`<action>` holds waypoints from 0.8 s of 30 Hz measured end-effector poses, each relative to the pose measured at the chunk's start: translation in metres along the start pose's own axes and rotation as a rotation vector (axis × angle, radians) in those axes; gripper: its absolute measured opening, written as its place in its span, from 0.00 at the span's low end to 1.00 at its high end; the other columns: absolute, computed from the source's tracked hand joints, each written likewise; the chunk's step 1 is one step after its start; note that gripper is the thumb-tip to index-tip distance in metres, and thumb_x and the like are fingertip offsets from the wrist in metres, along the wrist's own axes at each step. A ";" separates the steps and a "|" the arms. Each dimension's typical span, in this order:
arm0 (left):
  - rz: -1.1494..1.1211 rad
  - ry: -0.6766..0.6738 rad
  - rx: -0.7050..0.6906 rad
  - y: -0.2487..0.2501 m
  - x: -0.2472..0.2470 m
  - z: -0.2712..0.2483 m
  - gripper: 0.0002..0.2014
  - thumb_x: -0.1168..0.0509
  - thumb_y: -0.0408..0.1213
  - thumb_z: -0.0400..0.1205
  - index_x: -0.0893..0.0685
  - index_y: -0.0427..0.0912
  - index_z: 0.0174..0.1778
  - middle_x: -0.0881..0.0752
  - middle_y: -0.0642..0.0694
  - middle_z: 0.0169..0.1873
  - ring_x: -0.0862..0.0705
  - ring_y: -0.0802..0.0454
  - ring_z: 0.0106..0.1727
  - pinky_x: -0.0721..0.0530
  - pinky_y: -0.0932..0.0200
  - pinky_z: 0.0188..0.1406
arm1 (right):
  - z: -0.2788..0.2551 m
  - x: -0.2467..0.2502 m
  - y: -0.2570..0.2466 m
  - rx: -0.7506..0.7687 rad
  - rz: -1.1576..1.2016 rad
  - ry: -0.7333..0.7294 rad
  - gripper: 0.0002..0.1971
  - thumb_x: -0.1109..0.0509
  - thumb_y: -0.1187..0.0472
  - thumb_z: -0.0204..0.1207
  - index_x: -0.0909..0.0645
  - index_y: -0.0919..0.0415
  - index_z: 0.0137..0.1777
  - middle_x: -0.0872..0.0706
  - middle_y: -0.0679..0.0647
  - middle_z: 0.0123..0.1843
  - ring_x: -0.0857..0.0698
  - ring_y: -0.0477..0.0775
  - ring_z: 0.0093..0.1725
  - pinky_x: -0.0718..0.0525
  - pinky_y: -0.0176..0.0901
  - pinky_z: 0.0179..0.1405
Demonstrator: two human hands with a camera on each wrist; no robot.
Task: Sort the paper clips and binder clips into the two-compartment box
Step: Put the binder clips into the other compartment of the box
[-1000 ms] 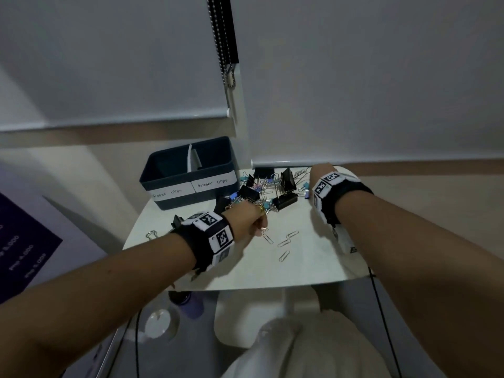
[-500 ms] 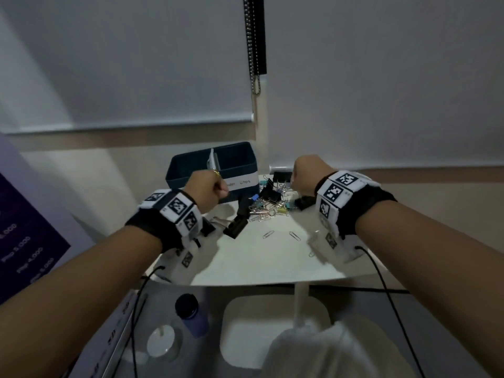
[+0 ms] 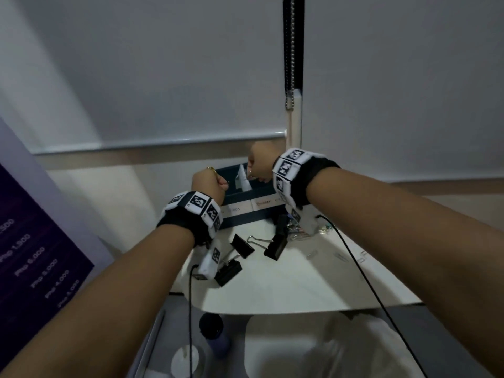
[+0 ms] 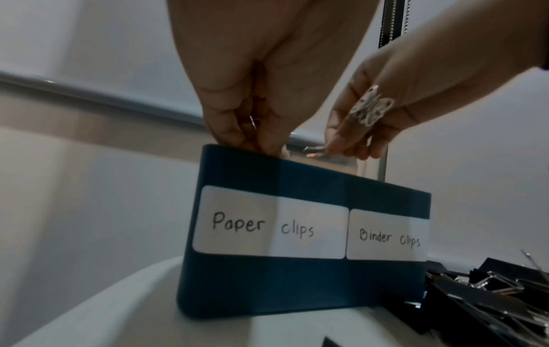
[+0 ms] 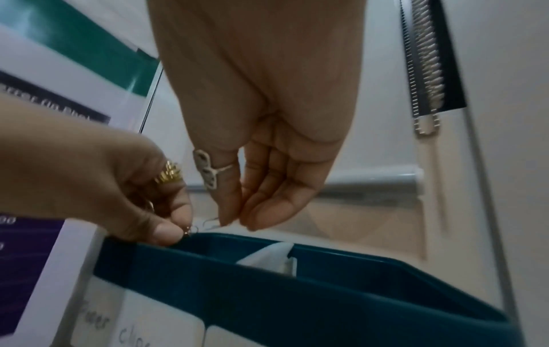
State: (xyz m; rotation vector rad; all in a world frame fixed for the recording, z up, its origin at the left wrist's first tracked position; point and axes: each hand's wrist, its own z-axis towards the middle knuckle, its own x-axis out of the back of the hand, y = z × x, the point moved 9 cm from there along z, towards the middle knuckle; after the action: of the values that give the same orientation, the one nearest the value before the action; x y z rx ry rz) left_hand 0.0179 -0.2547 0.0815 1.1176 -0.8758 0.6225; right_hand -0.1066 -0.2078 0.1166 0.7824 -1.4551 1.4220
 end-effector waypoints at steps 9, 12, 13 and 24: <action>0.036 -0.028 -0.157 0.001 0.003 -0.004 0.13 0.32 0.35 0.79 0.13 0.39 0.59 0.12 0.43 0.58 0.16 0.48 0.61 0.25 0.64 0.60 | 0.012 -0.042 -0.028 0.111 -0.261 -0.246 0.17 0.32 0.58 0.78 0.18 0.63 0.65 0.14 0.57 0.63 0.15 0.54 0.57 0.20 0.43 0.63; 0.027 0.017 -0.230 0.012 -0.002 -0.013 0.13 0.36 0.33 0.81 0.15 0.40 0.61 0.13 0.42 0.59 0.16 0.45 0.61 0.24 0.60 0.63 | -0.014 -0.023 -0.017 0.217 -0.293 -0.170 0.18 0.30 0.60 0.76 0.19 0.61 0.66 0.15 0.56 0.64 0.18 0.56 0.62 0.24 0.40 0.59; 0.028 0.051 -0.253 0.017 -0.002 -0.017 0.13 0.36 0.33 0.81 0.15 0.41 0.62 0.14 0.42 0.60 0.16 0.44 0.61 0.23 0.57 0.64 | -0.024 -0.017 -0.009 0.249 -0.323 -0.152 0.18 0.29 0.60 0.76 0.19 0.62 0.66 0.15 0.57 0.64 0.18 0.57 0.62 0.25 0.39 0.57; 0.133 -0.224 -0.435 0.093 -0.088 -0.131 0.10 0.39 0.35 0.83 0.13 0.41 0.55 0.13 0.45 0.54 0.16 0.50 0.55 0.22 0.60 0.60 | -0.132 -0.038 0.124 0.163 -0.466 -0.489 0.14 0.35 0.72 0.76 0.16 0.63 0.58 0.12 0.54 0.57 0.16 0.51 0.53 0.28 0.31 0.47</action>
State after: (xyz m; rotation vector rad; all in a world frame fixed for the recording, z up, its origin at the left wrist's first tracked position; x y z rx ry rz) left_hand -0.0662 -0.1000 0.0304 0.7458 -1.2194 0.3915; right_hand -0.1817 -0.0682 0.0211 1.5428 -1.3878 1.0348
